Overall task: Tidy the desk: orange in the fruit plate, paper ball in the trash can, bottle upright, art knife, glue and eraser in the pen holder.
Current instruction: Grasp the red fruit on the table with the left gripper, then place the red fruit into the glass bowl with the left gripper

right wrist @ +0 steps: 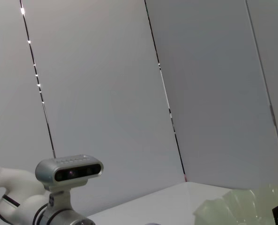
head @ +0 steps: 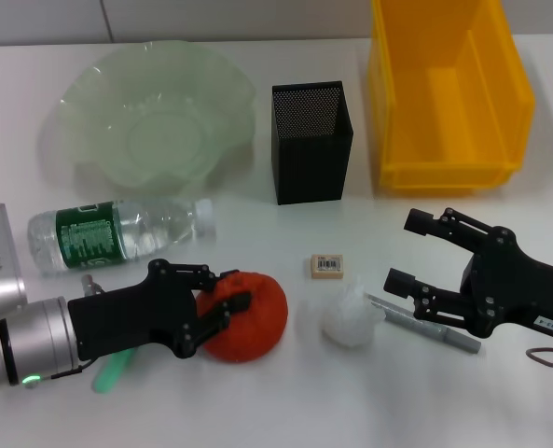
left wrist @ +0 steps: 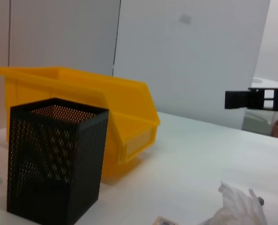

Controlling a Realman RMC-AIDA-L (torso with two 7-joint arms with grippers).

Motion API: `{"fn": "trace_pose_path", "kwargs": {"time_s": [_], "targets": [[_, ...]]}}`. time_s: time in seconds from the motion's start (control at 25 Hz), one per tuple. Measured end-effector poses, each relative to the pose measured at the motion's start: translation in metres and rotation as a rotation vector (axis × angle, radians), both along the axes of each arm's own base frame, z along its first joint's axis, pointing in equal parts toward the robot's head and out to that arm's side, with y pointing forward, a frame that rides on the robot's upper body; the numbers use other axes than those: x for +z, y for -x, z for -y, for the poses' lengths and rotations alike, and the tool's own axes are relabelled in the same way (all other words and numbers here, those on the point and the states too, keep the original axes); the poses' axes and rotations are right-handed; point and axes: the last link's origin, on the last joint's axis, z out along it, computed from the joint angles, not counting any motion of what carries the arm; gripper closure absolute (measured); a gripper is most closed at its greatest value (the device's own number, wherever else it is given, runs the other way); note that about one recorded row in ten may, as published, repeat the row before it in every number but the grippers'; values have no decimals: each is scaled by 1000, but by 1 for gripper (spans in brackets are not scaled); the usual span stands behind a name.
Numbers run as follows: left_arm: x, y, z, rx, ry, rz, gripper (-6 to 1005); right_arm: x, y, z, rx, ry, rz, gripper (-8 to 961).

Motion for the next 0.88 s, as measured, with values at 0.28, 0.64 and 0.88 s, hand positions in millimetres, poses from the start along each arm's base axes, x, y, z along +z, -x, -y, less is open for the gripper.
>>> {"fn": "trace_pose_path", "kwargs": {"time_s": [0.28,0.64,0.88], "targets": [[14,-11,-5,-27,-16,83,770,0,2,-3,2,-5,-3,130],[82,-33,-72,86,-292,227,848,-1,7,-7,16,-1,-14,130],[88,-30,-115,191,-426,107,901,-4,10,-9,18,9,-27,130]]}}
